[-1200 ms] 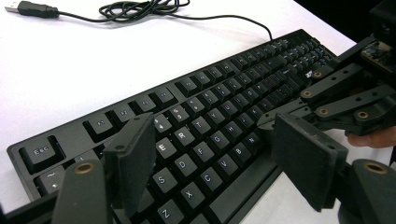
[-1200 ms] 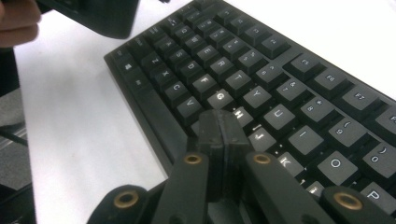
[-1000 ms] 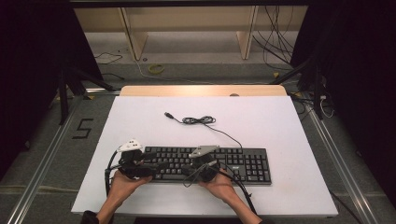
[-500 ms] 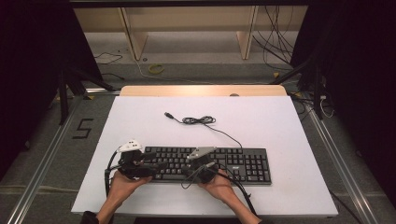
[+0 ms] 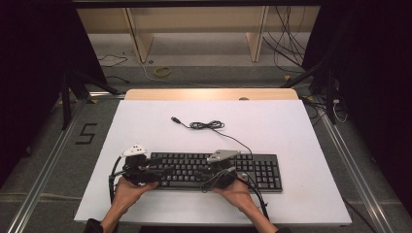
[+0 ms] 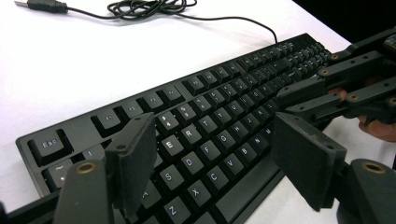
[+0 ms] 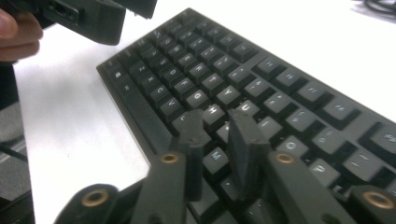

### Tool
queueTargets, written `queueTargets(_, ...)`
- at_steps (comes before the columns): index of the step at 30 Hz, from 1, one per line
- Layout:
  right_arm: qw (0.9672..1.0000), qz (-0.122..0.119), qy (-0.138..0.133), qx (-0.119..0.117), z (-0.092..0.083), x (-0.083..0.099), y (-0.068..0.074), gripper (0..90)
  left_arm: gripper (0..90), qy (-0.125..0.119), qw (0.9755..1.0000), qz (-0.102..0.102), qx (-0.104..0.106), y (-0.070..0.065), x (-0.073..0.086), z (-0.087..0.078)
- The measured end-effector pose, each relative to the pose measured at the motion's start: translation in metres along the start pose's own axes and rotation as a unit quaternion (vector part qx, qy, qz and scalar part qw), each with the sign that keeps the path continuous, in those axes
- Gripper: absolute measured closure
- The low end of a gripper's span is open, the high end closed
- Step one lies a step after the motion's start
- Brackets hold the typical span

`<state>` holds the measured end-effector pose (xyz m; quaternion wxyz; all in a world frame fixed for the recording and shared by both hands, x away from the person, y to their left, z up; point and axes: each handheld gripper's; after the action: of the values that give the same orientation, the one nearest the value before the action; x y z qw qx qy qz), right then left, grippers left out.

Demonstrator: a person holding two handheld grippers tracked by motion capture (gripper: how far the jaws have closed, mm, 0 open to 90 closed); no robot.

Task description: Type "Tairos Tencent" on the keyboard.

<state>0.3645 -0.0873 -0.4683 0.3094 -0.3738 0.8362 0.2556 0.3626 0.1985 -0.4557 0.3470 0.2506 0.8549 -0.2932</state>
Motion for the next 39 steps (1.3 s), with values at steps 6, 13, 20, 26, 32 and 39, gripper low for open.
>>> queueTargets(6,0.9997,0.01,-0.022,-0.009,-0.014,0.002,-0.006,63.5,32.4,0.002,1.0,0.0,-0.004,0.001,-0.001,0.001)
queueTargets(13,0.9992,0.012,-0.036,-0.01,-0.027,0.005,-0.008,55.3,35.0,0.004,1.0,0.002,-0.002,0.001,-0.004,0.002)
queueTargets(20,0.9986,0.018,-0.048,-0.01,-0.036,0.01,-0.011,49.4,39.8,0.009,0.9999,0.008,-0.002,-0.001,-0.006,0.006)
queueTargets(26,0.9983,0.02,-0.054,-0.006,-0.04,0.013,-0.013,46.0,46.3,0.017,0.9997,0.017,0.005,-0.003,-0.009,0.013)
queueTargets(32,0.9982,0.019,-0.057,-0.003,-0.044,0.015,-0.014,44.5,54.2,0.025,0.9993,0.024,0.013,-0.004,-0.01,0.019)
queueTargets(39,0.998,0.021,-0.059,0.003,-0.046,0.019,-0.016,41.5,65.3,0.042,0.9983,0.037,0.017,-0.006,-0.014,0.029)
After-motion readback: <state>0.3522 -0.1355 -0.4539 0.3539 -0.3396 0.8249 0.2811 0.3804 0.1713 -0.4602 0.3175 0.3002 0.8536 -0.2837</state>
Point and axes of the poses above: each handheld gripper's, and its own axes: z roughly forward along the jaws, x roughly out of its underside, y roughly to its left, and after that the axes turned 5 degrees about y, right-handed
